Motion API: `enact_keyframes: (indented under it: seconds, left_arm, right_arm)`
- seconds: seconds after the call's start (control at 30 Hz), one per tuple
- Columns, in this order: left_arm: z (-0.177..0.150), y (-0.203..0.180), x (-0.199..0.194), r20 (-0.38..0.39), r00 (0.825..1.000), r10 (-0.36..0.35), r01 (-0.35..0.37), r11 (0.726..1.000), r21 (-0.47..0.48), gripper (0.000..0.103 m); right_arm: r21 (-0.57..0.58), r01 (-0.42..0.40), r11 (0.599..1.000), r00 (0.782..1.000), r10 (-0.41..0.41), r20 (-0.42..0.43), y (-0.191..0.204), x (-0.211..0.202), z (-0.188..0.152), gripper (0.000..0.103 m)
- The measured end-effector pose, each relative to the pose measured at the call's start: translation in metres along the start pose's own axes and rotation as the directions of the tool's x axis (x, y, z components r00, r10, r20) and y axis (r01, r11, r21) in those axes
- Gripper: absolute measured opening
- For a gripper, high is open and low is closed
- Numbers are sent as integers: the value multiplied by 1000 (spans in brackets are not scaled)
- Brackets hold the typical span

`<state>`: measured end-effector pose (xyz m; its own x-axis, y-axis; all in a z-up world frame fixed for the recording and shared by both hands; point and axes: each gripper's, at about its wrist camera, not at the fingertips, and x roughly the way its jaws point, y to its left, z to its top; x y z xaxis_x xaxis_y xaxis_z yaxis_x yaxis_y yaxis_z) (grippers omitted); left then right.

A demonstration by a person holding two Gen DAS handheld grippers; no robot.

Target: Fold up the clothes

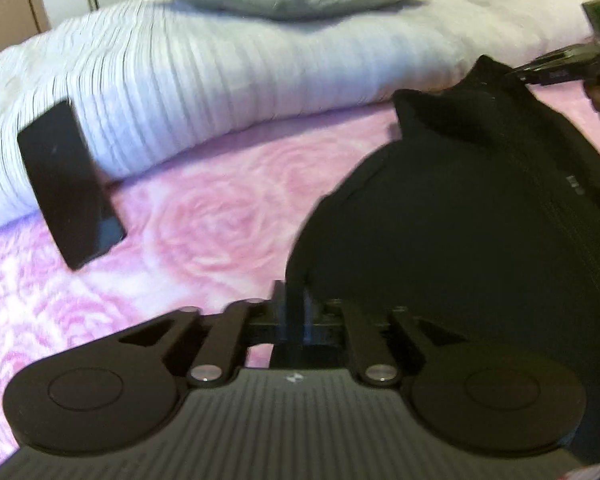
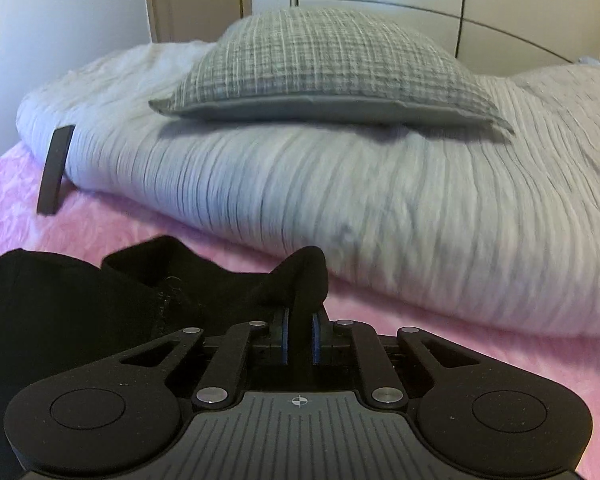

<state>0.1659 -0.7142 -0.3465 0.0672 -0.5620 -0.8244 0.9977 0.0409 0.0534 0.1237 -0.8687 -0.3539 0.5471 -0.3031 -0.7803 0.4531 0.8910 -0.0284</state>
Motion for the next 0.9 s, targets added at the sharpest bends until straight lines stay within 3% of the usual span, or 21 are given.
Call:
enact_keyframes:
  seconds: [0.07,0.1,0.13,0.17,0.27,0.37,0.5,0.67,0.73,0.87,0.9]
  left_arm:
    - [-1,0,12,-32,999,41,-41,999,2,12]
    - [-4,1,12,-22,999,46,-46,999,-17,16]
    - [-8,3,8,-11,999,49,-49,998,-34,28]
    - [-12,4,3,-2,999,51,-51,998,-42,31]
    - [-35,11,-25,6,998,59,-59,996,-60,32]
    - [-63,24,-59,-28,997,67,-69,995,-75,32]
    - [-115,47,-103,-134,989,69,-76,996,-43,35]
    - [-181,58,-136,-295,954,54,-5,986,167,38]
    - [-201,59,-147,-296,953,67,10,968,249,45]
    - [-221,58,-158,-226,968,112,-13,916,400,50]
    - [-221,63,-156,-225,970,95,-4,928,374,53]
  right_arm:
    - [7,12,1000,1000,-13,20,4,4,8,31]
    - [10,19,1000,999,-19,30,5,6,13,42]
    - [13,25,1000,999,-25,40,7,8,17,64]
    - [14,33,999,998,-34,59,8,0,12,71]
    - [-1,52,999,995,-52,82,16,-36,-13,71]
    - [-31,23,999,998,-21,58,41,-80,-54,71]
    - [-84,-45,995,999,44,-16,101,-137,-120,71]
    - [-89,-163,983,979,150,-135,194,-194,-189,71]
    - [-84,-194,977,969,178,-170,230,-208,-207,71]
    - [-109,-237,965,959,214,-184,293,-228,-224,71]
    - [-121,-244,962,959,221,-178,306,-230,-224,71]
